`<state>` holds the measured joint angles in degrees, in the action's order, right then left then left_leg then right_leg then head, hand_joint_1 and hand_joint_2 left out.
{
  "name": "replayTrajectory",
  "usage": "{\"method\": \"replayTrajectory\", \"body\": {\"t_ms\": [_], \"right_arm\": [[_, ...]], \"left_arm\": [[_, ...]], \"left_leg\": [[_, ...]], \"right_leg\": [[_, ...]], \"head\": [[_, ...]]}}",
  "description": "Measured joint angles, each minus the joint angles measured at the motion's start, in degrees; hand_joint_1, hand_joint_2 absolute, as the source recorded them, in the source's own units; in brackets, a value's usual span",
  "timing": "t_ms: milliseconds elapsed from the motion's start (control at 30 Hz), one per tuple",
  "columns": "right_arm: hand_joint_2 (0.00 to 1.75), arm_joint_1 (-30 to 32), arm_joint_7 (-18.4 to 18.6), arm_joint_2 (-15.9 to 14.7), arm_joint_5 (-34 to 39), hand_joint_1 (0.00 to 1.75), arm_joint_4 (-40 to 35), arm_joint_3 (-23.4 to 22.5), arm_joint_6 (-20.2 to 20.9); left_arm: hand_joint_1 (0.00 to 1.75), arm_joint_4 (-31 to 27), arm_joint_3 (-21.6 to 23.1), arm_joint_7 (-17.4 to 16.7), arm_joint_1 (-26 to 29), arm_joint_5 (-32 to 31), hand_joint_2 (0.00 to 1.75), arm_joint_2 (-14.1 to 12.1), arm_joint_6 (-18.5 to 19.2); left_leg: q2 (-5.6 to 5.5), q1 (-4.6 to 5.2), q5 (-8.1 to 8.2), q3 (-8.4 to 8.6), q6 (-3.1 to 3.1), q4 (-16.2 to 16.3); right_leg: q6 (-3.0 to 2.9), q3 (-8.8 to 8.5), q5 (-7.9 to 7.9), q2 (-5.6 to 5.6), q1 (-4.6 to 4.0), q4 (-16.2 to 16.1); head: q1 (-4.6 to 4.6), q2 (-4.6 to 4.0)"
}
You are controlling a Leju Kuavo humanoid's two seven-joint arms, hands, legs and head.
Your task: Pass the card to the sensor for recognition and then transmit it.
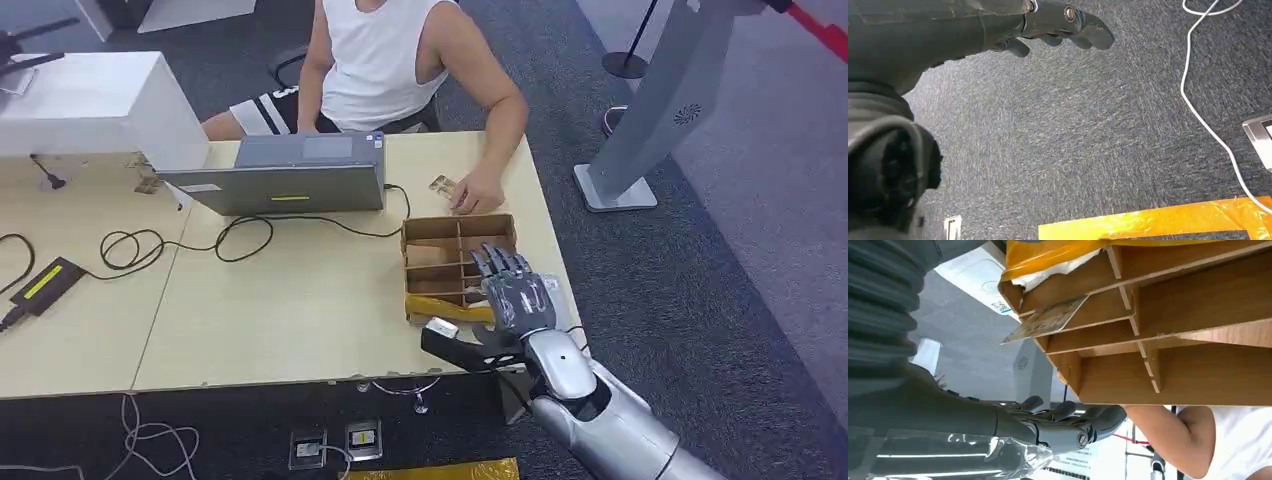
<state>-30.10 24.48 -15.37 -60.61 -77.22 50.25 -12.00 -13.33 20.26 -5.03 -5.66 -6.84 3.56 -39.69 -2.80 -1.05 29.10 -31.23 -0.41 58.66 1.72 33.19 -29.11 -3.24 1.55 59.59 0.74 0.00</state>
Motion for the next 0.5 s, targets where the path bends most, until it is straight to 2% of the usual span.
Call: {"method": "replayTrajectory", "body": {"t_ms": [500], "right_arm": [[1.75,-0.40,0.07,0.37,0.48,0.00,2.30,0.00,-0.53]], "left_arm": [[0.00,0.00,0.02,0.00,0.03,-0.42,0.00,-0.02,0.00]], "left_leg": [[0.00,0.00,0.00,0.00,0.00,0.00]], "right_leg": [[0.00,0.00,0.00,0.00,0.00,0.00]], "head": [[0.00,0.00]]}}
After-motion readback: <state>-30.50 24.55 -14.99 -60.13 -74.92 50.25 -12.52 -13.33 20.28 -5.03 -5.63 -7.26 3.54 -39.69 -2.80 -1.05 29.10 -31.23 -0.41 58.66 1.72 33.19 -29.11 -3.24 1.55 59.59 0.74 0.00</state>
